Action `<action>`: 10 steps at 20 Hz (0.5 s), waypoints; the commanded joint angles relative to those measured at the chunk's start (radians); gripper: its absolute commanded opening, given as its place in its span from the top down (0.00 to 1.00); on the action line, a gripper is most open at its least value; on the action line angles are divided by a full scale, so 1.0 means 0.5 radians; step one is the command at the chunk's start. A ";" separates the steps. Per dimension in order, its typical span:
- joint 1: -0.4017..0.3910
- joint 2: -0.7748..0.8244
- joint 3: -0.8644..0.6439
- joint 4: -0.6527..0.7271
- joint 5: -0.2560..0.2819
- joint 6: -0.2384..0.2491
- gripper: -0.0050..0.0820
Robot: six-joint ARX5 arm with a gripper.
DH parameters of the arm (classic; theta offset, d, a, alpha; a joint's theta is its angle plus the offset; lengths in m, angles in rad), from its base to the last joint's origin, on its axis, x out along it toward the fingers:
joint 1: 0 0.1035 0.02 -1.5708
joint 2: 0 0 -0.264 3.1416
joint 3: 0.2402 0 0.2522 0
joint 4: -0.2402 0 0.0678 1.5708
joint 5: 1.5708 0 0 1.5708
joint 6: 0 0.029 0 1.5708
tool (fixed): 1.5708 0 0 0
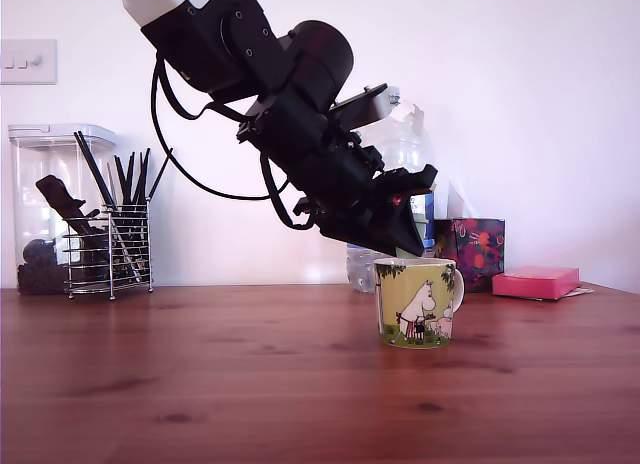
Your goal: Pick up the coffee capsules from the table one by one and drop them inside the nearest coffee cup
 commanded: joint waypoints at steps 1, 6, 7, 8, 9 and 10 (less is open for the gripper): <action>-0.008 0.058 0.011 0.027 -0.024 0.016 0.86; -0.008 0.058 0.012 0.046 -0.024 0.017 0.70; -0.008 0.058 0.012 0.040 -0.024 0.026 0.57; -0.008 0.058 0.012 0.037 -0.024 0.056 0.40; -0.008 0.058 0.012 0.034 -0.020 0.069 0.26; -0.008 0.058 0.012 0.033 -0.021 0.071 0.16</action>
